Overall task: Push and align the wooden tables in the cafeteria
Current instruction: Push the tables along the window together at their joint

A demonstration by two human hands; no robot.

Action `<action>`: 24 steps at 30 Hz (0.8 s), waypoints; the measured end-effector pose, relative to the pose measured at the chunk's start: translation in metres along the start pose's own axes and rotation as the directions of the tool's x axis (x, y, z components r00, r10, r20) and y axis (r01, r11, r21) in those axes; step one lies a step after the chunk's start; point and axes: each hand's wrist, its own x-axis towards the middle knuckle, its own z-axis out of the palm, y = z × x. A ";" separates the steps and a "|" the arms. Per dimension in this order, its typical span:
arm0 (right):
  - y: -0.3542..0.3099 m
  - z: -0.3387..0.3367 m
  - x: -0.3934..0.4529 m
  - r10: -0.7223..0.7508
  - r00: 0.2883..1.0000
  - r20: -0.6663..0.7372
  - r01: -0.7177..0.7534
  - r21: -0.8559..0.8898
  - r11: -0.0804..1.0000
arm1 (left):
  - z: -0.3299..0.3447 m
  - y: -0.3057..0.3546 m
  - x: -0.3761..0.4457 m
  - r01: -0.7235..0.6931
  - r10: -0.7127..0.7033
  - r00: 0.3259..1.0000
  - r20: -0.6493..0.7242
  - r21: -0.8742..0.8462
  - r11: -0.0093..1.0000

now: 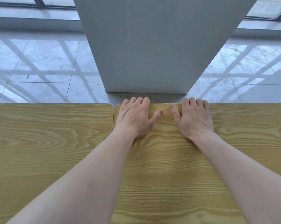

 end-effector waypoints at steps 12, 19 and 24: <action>-0.018 -0.011 -0.068 -0.016 0.999 0.051 0.008 0.165 0.986 | -0.021 0.004 -0.049 -0.073 0.070 0.995 -0.067 -0.054 0.996; -0.027 -0.022 -0.146 -0.074 0.996 0.039 0.067 0.161 0.985 | -0.045 -0.004 -0.128 0.006 -0.015 0.995 -0.102 -0.086 0.996; -0.026 -0.033 -0.213 -0.107 0.994 0.022 0.100 0.202 0.974 | -0.053 0.011 -0.213 0.066 -0.081 0.988 -0.128 -0.122 0.990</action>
